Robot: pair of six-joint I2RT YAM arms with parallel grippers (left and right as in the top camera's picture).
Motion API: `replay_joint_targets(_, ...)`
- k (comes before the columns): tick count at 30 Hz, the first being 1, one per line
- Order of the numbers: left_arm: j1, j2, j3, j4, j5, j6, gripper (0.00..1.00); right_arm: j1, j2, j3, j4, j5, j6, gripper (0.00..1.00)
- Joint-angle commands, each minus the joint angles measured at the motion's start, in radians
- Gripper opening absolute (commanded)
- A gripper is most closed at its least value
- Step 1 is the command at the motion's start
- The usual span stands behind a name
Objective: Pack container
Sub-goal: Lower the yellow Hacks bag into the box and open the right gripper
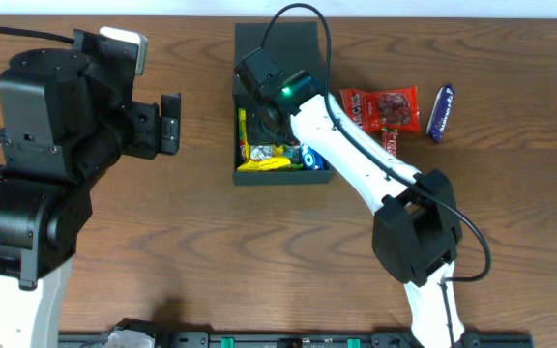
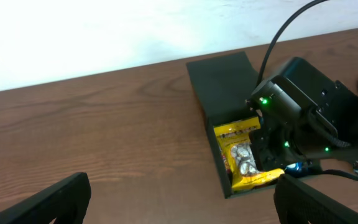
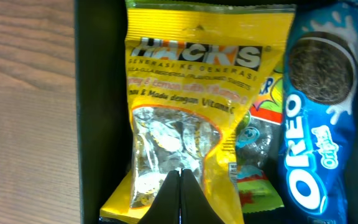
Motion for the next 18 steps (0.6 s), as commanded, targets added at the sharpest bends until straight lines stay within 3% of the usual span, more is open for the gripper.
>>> replay_joint_targets(1,0.003,0.0,-0.006,0.001,-0.008,0.0,0.95,0.004,-0.024,-0.039,0.024,-0.012,-0.038,0.01)
replay_joint_targets(10,0.003,0.0,-0.006,0.001,-0.008,0.0,0.95,0.0,-0.024,-0.279,0.217,-0.013,-0.045,0.01)
replay_joint_targets(18,0.003,0.0,-0.006,0.001,-0.007,-0.001,0.95,0.0,-0.024,-0.27,0.31,-0.146,-0.155,0.02)
